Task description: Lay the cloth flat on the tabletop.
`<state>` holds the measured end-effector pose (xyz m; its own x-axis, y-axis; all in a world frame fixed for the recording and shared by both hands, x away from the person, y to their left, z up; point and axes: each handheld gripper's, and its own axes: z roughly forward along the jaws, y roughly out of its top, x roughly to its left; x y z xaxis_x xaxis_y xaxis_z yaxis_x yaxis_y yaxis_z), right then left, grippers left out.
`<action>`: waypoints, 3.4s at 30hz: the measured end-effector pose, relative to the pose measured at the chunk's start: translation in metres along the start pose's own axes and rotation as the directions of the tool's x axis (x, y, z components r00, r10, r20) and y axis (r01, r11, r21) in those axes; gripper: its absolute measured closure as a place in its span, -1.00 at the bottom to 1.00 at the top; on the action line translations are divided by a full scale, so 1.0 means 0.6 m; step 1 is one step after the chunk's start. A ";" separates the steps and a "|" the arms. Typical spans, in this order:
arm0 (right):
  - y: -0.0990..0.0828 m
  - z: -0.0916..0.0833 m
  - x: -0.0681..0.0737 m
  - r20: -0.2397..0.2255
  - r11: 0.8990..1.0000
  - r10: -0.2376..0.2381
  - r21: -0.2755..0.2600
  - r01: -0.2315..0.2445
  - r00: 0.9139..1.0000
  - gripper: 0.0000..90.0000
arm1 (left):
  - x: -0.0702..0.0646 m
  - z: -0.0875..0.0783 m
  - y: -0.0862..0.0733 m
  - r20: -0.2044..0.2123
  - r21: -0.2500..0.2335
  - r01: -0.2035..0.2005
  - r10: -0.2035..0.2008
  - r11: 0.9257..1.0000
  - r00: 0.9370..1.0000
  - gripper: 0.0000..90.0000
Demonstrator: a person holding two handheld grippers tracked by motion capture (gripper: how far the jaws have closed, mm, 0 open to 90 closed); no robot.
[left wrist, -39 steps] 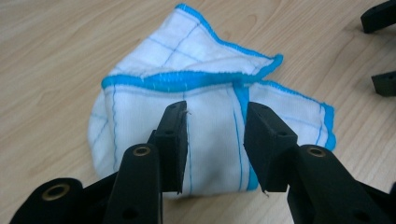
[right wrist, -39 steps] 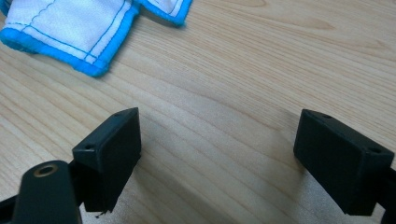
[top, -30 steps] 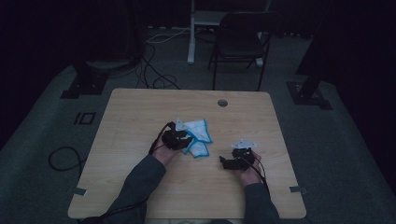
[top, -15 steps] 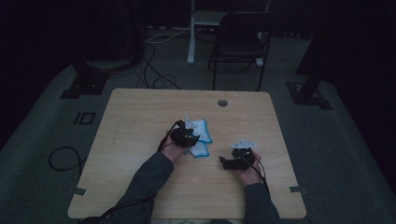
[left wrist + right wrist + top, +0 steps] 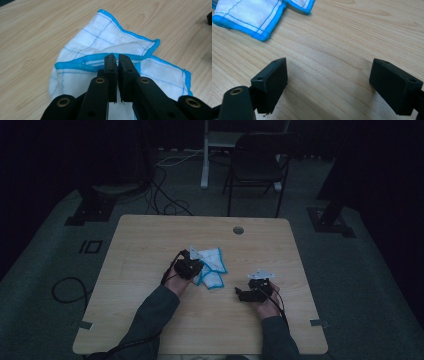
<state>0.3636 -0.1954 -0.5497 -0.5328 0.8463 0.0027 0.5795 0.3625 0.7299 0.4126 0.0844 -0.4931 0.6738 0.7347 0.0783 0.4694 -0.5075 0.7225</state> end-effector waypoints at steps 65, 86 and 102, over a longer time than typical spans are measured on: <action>0.000 0.000 0.000 0.000 1.000 -0.002 0.001 0.002 1.000 -0.66 | -0.013 -0.012 0.021 0.050 -0.049 -0.072 0.074 0.996 0.996 0.34; 0.000 0.000 0.000 0.000 1.000 -0.001 0.001 0.001 1.000 -0.66 | -0.072 0.093 0.038 0.064 0.092 -0.251 0.246 0.964 0.967 0.05; 0.000 0.000 0.000 -0.002 1.000 0.000 0.002 0.000 1.000 -0.66 | -0.049 0.082 0.056 0.011 0.085 -0.193 0.192 0.978 0.981 0.89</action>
<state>0.3636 -0.1955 -0.5496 -0.5342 0.8453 0.0040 0.5804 0.3634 0.7287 0.4368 0.0238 -0.5053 0.7577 0.6184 0.2083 0.3776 -0.6759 0.6329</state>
